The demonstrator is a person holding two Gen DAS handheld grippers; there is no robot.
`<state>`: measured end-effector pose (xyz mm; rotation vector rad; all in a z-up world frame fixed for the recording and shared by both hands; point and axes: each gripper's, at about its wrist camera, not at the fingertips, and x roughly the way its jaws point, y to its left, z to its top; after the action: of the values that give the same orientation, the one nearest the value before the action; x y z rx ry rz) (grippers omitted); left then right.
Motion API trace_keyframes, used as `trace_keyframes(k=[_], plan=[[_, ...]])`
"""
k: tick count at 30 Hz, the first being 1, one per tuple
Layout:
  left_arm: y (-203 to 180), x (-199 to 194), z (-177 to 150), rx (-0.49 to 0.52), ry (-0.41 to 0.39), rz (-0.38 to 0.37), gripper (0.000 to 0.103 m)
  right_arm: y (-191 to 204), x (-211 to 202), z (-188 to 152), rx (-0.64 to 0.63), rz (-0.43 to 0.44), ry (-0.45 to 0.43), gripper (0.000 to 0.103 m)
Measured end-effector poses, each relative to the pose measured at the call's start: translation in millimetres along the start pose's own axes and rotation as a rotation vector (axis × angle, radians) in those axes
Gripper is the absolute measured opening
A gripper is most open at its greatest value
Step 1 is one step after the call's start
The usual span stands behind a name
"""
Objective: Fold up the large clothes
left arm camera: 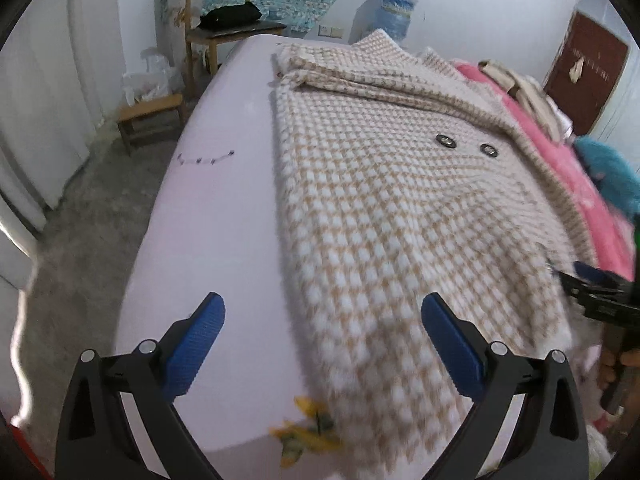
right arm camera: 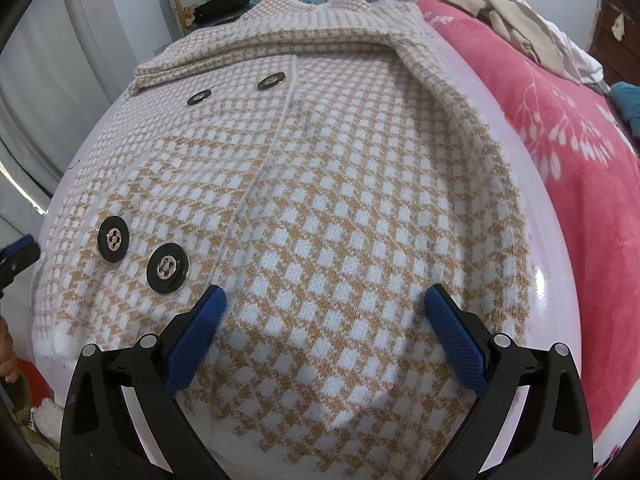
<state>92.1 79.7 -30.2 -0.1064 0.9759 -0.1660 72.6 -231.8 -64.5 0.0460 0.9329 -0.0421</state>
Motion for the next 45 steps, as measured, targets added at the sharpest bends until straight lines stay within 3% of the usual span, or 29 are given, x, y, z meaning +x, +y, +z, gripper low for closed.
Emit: trace_keyframes(k=[9,14,21,24,35,40,45], plan=[[3,-19,-29,-0.003,0.016,-0.069,0.080,2,-4,1,0.013,0.006,-0.001,0.095],[8,-21,-42,-0.036,0.045,-0.101,0.068,-7,-32,-3,0.020,0.035,-0.081,0.095],[18,-23,-53,-0.092,0.060,-0.144,0.056,-54,-68,-11,0.120,0.022,-0.153,0.094],[22,-22,-52,-0.114,0.054,-0.162,0.052,-69,-64,-14,0.164,0.004,-0.127,0.087],[14,-12,-44,-0.108,0.071,-0.242,0.036,-92,-42,-30,0.316,0.086,-0.056,0.061],[12,-11,-50,-0.122,0.080,-0.263,0.036,-89,-38,-43,0.356,0.198,-0.004,0.043],[12,-8,-50,-0.130,0.072,-0.250,0.033,-76,-30,-46,0.356,0.246,0.007,0.041]])
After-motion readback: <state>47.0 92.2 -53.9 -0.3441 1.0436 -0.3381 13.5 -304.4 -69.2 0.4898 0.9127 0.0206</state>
